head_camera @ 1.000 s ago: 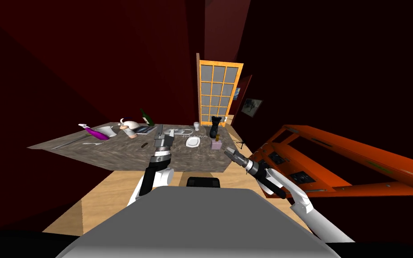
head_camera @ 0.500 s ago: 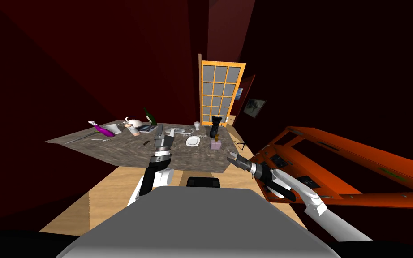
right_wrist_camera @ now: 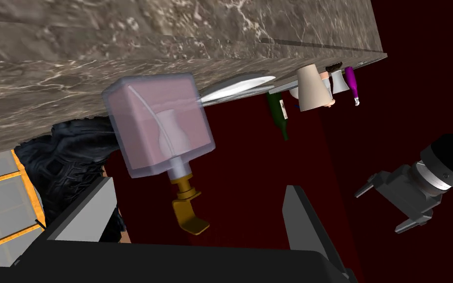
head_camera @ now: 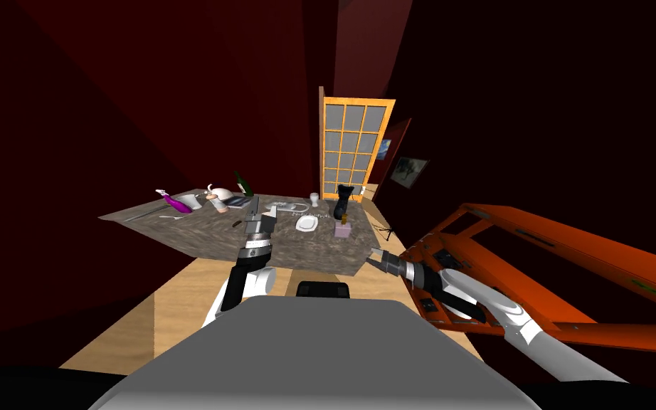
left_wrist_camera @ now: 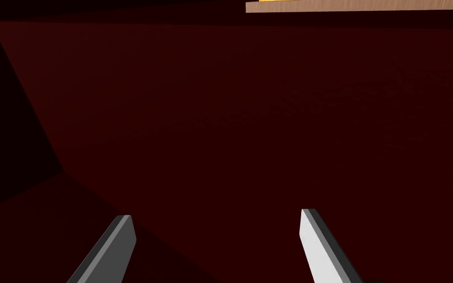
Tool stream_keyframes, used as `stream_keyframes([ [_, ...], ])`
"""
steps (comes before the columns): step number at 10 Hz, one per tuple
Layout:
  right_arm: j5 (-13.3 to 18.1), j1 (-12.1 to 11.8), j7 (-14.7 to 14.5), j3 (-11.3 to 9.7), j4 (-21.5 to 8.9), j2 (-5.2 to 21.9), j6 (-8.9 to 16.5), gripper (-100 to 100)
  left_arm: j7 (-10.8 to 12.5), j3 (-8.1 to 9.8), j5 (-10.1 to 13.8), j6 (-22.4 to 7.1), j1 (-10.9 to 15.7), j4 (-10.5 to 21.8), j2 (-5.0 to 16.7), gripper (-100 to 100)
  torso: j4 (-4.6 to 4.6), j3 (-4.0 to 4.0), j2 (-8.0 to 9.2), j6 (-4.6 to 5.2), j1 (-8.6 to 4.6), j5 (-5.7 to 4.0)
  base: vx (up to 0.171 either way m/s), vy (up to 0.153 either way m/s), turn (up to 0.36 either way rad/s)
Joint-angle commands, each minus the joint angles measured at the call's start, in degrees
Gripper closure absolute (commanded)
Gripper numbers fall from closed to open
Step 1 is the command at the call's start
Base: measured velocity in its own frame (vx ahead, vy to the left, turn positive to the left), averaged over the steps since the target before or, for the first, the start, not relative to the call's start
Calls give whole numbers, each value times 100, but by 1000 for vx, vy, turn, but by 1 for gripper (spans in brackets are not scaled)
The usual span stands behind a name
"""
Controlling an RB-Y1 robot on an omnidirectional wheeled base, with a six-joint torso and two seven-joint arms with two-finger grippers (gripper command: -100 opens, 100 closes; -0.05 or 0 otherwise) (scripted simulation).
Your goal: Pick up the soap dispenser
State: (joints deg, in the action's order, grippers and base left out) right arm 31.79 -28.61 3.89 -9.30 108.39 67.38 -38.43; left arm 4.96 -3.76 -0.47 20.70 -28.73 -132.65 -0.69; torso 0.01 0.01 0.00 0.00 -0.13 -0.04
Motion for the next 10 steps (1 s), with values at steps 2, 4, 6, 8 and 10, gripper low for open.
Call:
stream_keyframes([
  [2, 104, -170, 4, 74, -185, 461, -111, -100, 0, 0, 0, 0, 0, 0, 0, 0, -1, -1, -1, -2, -3, 0, -5, -48, 115],
  [4, 212, -289, 18, 105, -343, 757, -165, -100, 0, 0, 0, 0, 0, 0, 0, 0, -1, -2, -4, 1, 4, 0, -1, -24, 78],
  [6, 313, -413, 34, 145, -497, 1094, -215, -100, 0, 0, 0, 0, 0, 0, 0, 0, -1, -3, -4, 0, 3, 1, -3, -37, 114],
  [8, 313, -413, 34, 145, -497, 1288, -215, -100, 0, 0, 0, 0, 0, 0, 0, 0, -1, -2, -4, 0, 2, 0, -7, -28, 54],
  [10, 406, -540, 52, 193, -646, 1648, -261, -100, 0, 0, 0, 0, 0, 0, 0, 0, -1, -3, -6, -3, 8, 1, -2, -23, 134],
])
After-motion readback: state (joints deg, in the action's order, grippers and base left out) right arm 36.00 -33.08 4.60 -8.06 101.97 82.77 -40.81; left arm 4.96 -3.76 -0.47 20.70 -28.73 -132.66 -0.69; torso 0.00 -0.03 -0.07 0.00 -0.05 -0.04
